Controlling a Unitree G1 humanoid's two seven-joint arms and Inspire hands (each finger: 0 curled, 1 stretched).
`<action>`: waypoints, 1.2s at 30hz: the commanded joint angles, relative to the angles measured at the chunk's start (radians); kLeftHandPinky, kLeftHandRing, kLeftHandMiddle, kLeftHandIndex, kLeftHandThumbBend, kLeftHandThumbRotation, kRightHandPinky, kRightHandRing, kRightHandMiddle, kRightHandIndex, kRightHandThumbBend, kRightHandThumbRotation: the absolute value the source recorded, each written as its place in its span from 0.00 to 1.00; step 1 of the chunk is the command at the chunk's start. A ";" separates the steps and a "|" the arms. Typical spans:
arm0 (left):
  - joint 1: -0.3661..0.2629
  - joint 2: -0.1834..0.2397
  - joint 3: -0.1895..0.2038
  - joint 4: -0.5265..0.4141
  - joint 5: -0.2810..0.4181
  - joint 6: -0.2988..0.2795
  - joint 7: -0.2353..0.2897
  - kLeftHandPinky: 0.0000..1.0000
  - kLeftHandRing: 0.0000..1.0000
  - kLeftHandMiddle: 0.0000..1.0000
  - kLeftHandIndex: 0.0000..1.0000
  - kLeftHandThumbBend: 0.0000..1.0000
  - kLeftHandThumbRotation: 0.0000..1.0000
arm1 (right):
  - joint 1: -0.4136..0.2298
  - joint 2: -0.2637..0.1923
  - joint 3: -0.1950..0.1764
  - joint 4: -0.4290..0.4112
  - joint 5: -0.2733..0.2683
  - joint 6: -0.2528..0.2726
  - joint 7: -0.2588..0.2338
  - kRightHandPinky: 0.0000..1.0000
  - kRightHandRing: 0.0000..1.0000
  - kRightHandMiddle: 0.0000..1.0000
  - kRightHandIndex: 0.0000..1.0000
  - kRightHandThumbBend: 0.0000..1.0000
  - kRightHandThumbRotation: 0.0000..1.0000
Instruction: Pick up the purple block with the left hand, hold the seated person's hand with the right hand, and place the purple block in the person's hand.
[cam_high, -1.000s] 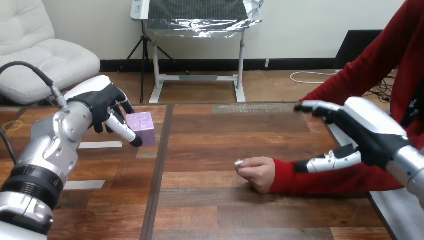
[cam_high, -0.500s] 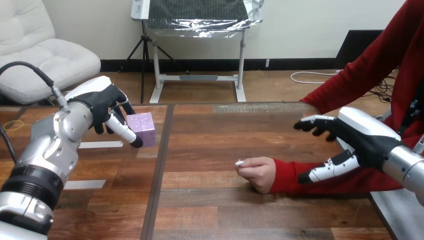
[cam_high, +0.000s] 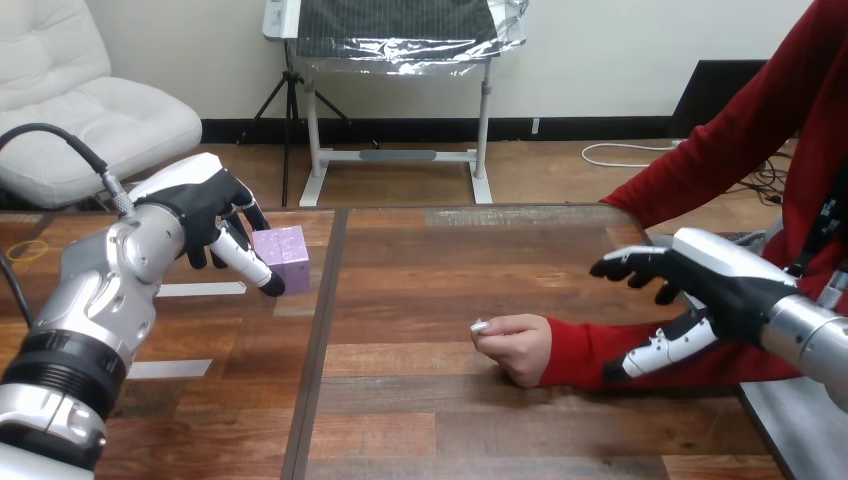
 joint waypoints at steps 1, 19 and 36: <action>-0.026 0.031 0.020 -0.046 0.001 -0.005 0.003 0.34 0.41 0.47 0.48 0.73 0.00 | -0.110 -0.019 0.024 0.022 -0.017 0.014 0.001 0.72 0.84 0.86 0.85 1.00 0.29; -0.016 0.035 0.028 -0.051 -0.006 -0.026 0.004 0.35 0.41 0.47 0.47 0.72 0.00 | -0.155 0.008 0.109 0.112 -0.111 0.018 -0.068 0.68 0.81 0.83 0.83 1.00 0.25; -0.013 0.034 0.028 -0.055 -0.004 -0.018 0.002 0.33 0.39 0.46 0.48 0.73 0.00 | -0.178 0.036 0.206 0.174 -0.206 0.005 -0.184 0.62 0.73 0.76 0.78 1.00 0.23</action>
